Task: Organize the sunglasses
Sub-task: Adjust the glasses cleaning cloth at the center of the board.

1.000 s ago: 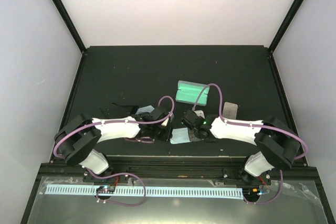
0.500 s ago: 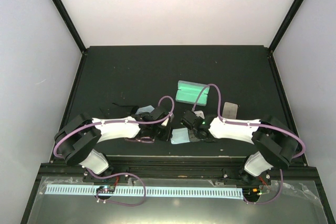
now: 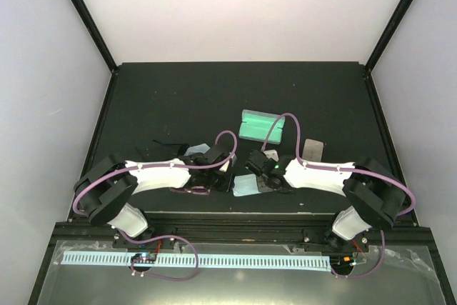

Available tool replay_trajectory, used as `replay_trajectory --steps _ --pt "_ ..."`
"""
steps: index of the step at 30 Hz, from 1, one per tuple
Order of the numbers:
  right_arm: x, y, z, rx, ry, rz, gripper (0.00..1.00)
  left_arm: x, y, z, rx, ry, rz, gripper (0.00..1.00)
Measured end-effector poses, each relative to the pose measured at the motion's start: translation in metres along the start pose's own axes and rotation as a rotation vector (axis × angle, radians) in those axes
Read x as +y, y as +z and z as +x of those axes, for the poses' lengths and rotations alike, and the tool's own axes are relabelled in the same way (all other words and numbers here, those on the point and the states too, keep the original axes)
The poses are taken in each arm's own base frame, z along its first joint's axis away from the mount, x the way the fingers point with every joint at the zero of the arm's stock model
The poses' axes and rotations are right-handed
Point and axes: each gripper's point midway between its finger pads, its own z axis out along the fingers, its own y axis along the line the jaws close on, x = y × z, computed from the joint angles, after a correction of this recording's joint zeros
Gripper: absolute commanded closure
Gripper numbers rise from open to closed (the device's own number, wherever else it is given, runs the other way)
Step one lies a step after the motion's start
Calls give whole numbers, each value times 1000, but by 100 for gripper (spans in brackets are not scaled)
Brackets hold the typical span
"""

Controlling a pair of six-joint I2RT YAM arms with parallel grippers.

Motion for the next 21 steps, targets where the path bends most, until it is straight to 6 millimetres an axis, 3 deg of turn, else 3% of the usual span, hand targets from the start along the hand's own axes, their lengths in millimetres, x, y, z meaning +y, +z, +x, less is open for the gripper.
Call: replay_trajectory --steps 9,13,21 --pt "0 0 0 2 -1 0 92 0 0 0 0 0 0 99" --pt "0 0 0 2 -1 1 98 0 0 0 1 0 1 98" --pt "-2 0 1 2 2 7 99 -1 0 0 1 0 3 99"
